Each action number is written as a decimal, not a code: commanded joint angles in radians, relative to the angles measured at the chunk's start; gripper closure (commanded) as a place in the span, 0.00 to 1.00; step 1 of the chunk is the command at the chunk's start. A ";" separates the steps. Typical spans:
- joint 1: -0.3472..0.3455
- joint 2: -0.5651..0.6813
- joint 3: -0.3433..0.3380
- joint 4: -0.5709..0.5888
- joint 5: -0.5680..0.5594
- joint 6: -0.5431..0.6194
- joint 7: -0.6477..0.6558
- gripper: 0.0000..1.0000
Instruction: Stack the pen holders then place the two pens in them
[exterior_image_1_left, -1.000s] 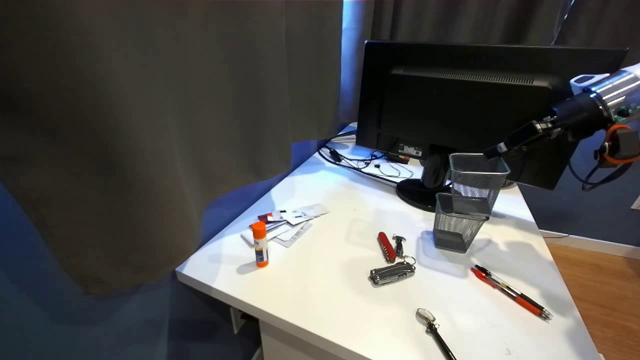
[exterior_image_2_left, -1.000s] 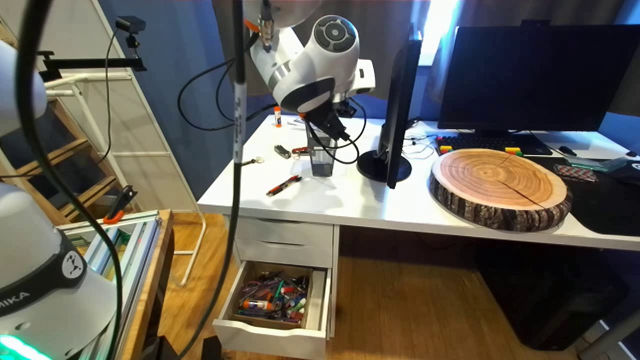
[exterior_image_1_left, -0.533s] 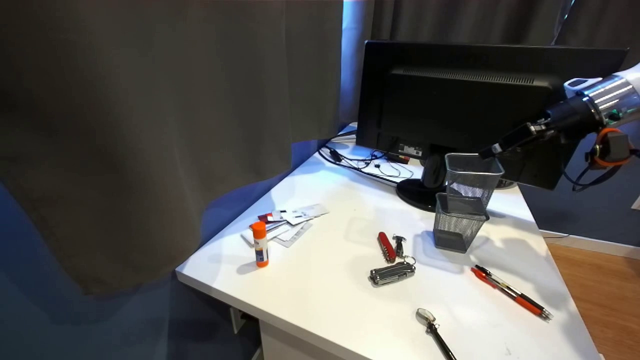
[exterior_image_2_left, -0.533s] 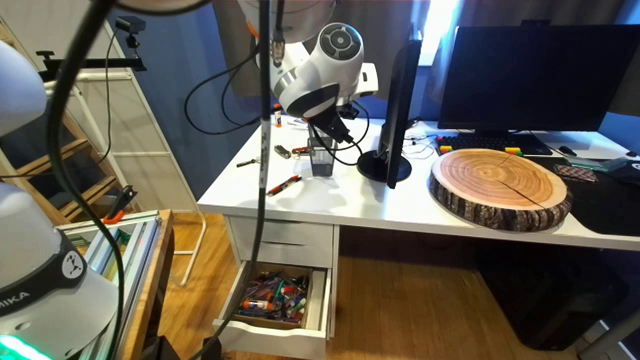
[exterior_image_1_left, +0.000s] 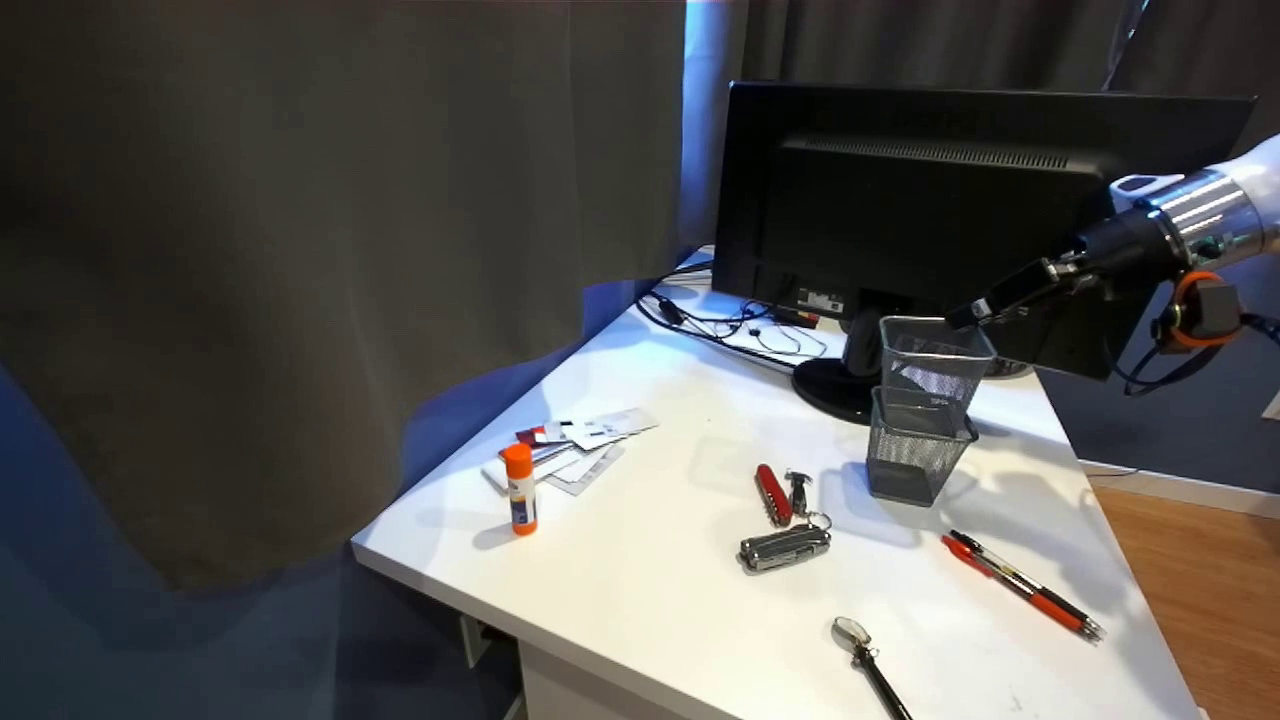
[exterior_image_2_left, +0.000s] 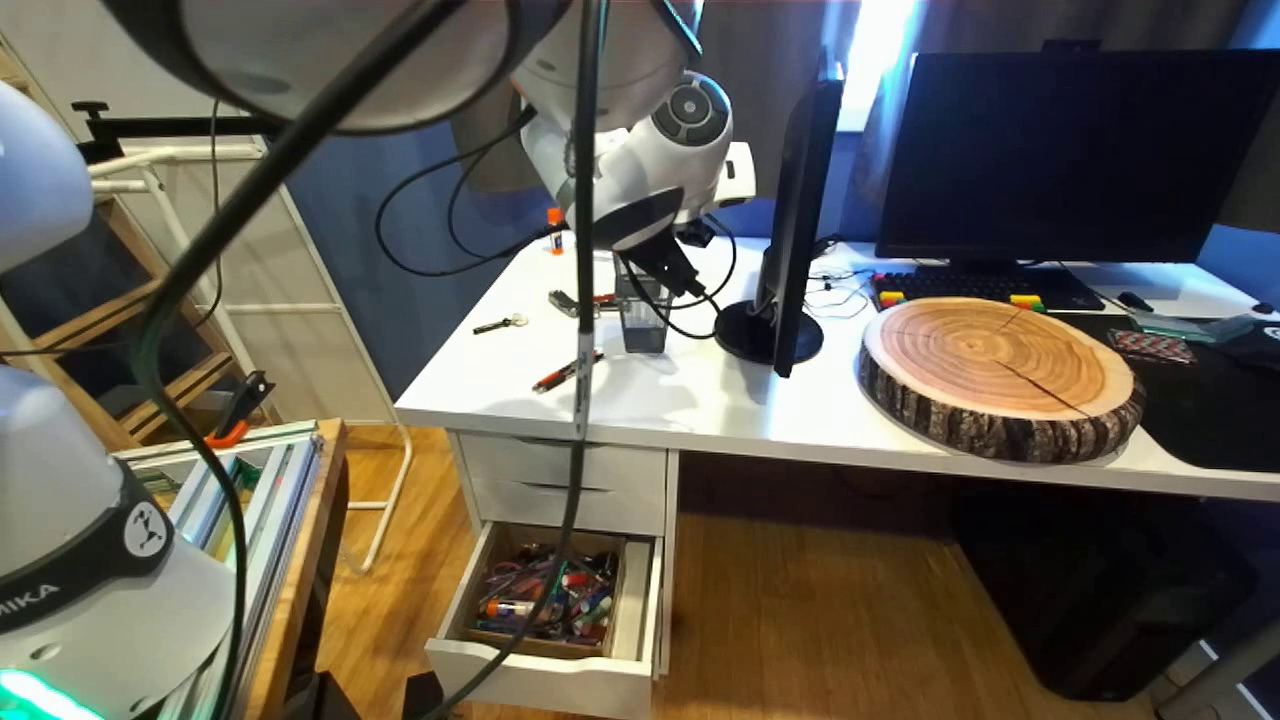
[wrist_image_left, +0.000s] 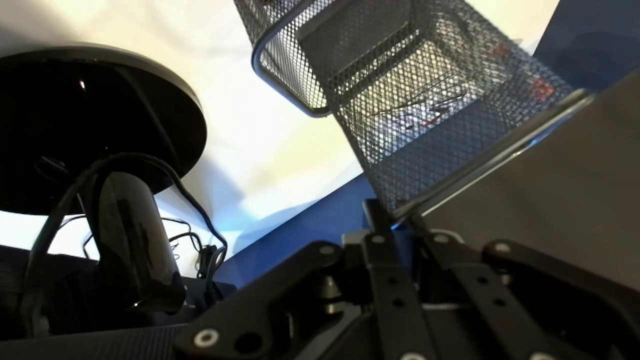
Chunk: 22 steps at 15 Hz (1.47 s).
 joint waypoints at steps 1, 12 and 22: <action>0.013 0.015 -0.010 0.033 -0.021 -0.034 0.019 0.64; 0.052 -0.266 -0.078 -0.070 0.106 -0.097 0.228 0.00; 0.295 -0.677 -0.217 -0.216 0.281 -0.375 0.385 0.00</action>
